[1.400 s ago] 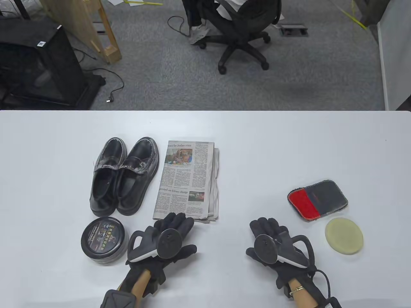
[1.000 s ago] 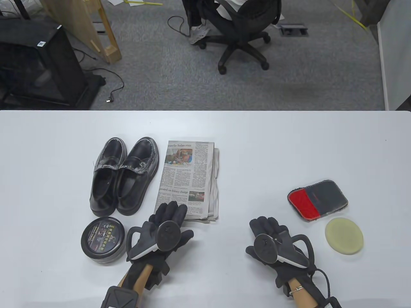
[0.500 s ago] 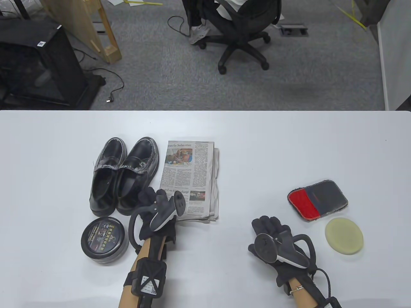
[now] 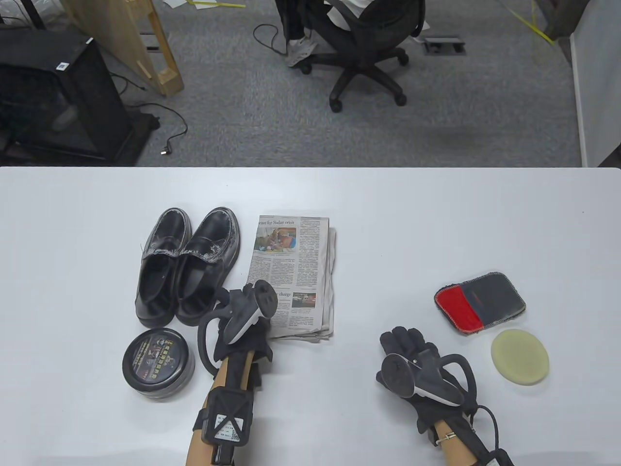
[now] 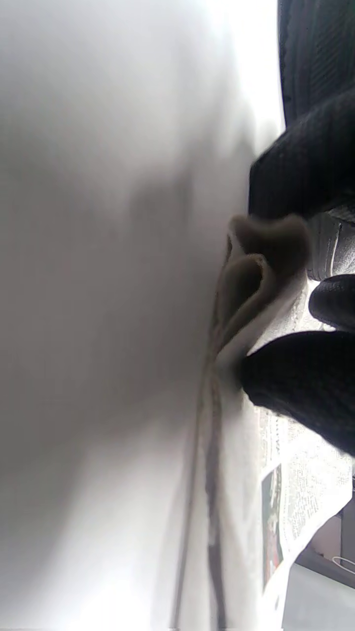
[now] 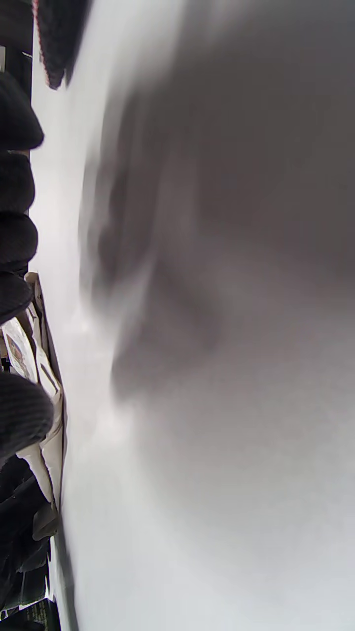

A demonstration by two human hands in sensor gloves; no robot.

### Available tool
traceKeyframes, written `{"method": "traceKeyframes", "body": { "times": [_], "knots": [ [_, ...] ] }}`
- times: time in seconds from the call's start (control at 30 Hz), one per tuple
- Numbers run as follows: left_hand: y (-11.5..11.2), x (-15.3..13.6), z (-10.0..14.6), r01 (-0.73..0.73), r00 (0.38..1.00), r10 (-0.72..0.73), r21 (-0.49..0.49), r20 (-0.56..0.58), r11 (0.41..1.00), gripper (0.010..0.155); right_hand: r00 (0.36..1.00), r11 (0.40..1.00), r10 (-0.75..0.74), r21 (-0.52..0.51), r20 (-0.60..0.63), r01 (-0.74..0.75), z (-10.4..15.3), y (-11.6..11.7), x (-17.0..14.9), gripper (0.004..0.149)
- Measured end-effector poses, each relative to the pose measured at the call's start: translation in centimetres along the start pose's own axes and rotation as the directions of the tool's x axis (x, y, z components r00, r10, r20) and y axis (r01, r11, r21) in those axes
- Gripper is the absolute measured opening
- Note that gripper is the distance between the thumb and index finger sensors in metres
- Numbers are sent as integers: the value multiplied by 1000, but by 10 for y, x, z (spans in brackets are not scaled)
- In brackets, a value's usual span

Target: Dip and apply leather care cream with polishing sponge on shoes

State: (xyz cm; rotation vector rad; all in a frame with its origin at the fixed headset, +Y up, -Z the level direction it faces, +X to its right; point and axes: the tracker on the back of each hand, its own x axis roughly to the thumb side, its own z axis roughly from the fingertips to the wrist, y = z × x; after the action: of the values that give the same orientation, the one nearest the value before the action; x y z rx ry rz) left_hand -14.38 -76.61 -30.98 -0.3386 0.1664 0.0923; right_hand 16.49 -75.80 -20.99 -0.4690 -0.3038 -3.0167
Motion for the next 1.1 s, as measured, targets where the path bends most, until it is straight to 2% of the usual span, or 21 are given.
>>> {"method": "traceKeyframes", "body": {
  "times": [0.13,0.33,0.4,0.47,0.6,0.67,0.73,0.83,0.93,1.03,1.1],
  "knots": [
    [0,-3,-1,-51,999,51,-16,-8,999,86,1000,1000,4,8,-2,-4,-1,1,0,77],
    [0,-9,0,-47,998,49,41,-50,998,91,1000,1000,-6,-1,-4,6,-1,0,-1,77],
    [1,-14,1,-96,994,98,52,-43,994,87,1000,1000,-5,0,-5,5,-1,0,-1,77],
    [1,-22,2,-202,979,203,39,-25,979,81,1000,1000,-20,-3,-3,20,-2,-2,-1,77],
    [4,-36,10,-453,892,451,61,41,890,62,992,992,-124,-28,1,124,-3,-11,-2,76],
    [9,-41,16,-521,852,517,51,78,852,59,982,981,-191,-37,-3,191,-6,-17,-3,78],
    [17,-45,25,-618,780,608,28,144,786,56,959,957,-285,-53,1,285,-10,-25,-5,80],
    [30,-50,41,-750,631,734,-43,251,659,51,907,904,-419,-84,23,420,-15,-38,-7,86],
    [39,-53,55,-829,476,808,-131,346,544,50,819,810,-571,-123,60,574,-18,-50,-12,93],
    [45,-55,69,-868,263,867,-288,423,404,50,634,620,-766,-134,110,773,-24,-58,-18,101],
    [47,-56,75,-845,128,885,-418,448,334,50,454,449,-872,-70,183,891,-27,-58,-21,105]
  ]
}}
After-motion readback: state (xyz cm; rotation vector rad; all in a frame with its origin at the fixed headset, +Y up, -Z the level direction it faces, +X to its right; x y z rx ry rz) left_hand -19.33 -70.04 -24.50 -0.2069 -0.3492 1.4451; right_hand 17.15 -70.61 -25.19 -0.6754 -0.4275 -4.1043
